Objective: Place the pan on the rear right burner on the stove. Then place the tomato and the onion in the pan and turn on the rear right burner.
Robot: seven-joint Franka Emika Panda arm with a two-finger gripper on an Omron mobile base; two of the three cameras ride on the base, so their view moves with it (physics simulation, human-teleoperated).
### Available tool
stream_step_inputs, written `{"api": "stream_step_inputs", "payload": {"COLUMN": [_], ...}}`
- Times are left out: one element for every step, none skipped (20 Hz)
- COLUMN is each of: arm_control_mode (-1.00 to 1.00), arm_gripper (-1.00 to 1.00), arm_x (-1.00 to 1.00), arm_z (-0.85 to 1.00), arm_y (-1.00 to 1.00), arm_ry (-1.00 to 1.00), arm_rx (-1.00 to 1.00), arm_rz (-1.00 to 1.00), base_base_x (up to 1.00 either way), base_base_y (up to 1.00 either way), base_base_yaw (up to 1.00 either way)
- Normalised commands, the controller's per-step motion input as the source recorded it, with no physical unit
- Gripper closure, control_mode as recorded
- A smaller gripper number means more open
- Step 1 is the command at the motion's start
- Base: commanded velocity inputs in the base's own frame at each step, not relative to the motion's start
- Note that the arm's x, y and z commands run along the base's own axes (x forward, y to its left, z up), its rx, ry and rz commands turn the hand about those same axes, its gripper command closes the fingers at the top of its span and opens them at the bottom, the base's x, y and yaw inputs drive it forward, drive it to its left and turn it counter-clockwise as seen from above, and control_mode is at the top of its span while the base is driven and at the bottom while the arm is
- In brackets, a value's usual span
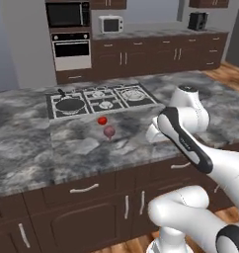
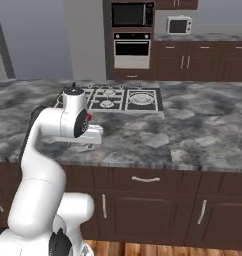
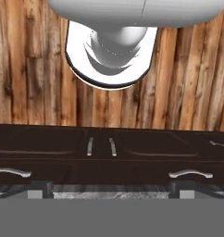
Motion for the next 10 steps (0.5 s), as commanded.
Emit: {"api": "stream_step_inputs", "payload": {"arm_control_mode": [1.00,1.00,1.00,1.00,1.00,1.00,1.00,1.00,1.00,1.00], "arm_gripper": [-1.00,-1.00,-1.00,-1.00,-1.00,-1.00,-1.00,-1.00,-1.00,-1.00], "arm_x": [0.00,0.00,0.00,0.00,0.00,0.00,0.00,0.00,0.00,0.00], "arm_z": [0.00,0.00,0.00,0.00,0.00,0.00,0.00,0.00,0.00,0.00], "arm_y": [0.00,0.00,0.00,0.00,0.00,0.00,0.00,0.00,0.00,0.00], "arm_ry": [0.00,0.00,0.00,0.00,0.00,0.00,0.00,0.00,0.00,0.00], "arm_rx": [0.00,0.00,0.00,0.00,0.00,0.00,0.00,0.00,0.00,0.00], "arm_rz": [0.00,0.00,0.00,0.00,0.00,0.00,0.00,0.00,0.00,0.00], "base_base_x": [0.18,0.00,0.00,-0.01,0.00,0.00,0.00,0.00,0.00,0.27], "base_base_y": [0.00,-0.09,-0.18,-0.23,-0.17,0.00,-0.02,-0.14,-0.34,-0.51], "base_base_yaw": [0.16,0.21,0.24,0.26,0.30,0.33,0.32,0.31,0.30,0.29]}}
